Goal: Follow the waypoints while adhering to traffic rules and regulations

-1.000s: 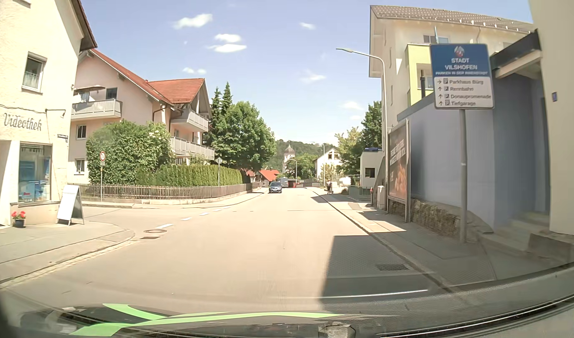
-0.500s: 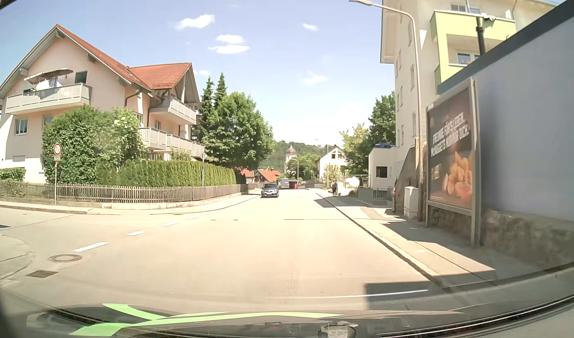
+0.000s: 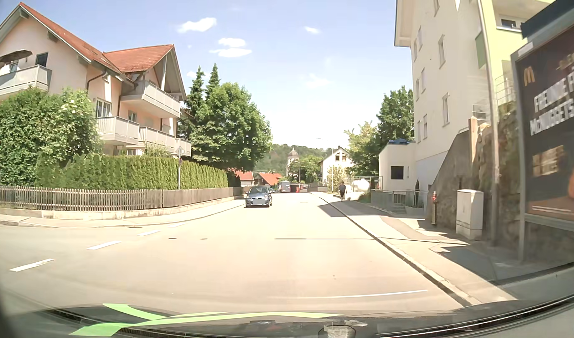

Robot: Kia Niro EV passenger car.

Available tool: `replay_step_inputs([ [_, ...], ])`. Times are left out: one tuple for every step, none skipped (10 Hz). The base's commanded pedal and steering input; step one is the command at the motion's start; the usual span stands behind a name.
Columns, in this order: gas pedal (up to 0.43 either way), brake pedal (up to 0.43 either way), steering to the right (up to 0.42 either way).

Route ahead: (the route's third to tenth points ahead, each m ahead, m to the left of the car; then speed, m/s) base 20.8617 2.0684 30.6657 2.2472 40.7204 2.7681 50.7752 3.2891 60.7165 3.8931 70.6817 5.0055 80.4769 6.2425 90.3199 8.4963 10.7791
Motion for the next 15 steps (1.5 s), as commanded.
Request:
replay_step_inputs([
  [0.138, 0.000, -0.005],
  [0.138, 0.000, -0.005],
  [0.138, 0.000, -0.005],
  [0.138, 0.000, -0.005],
  [0.150, 0.000, -0.005],
  [0.150, 0.000, -0.003],
  [0.150, 0.000, -0.001],
  [0.150, 0.000, 0.000],
  [0.138, 0.000, 0.000],
  [0.138, 0.000, 0.000],
  [0.138, 0.000, 0.000],
  [0.138, 0.000, 0.000],
  [0.130, 0.000, 0.000],
  [0.087, 0.000, 0.000],
  [0.079, 0.000, 0.001],
])
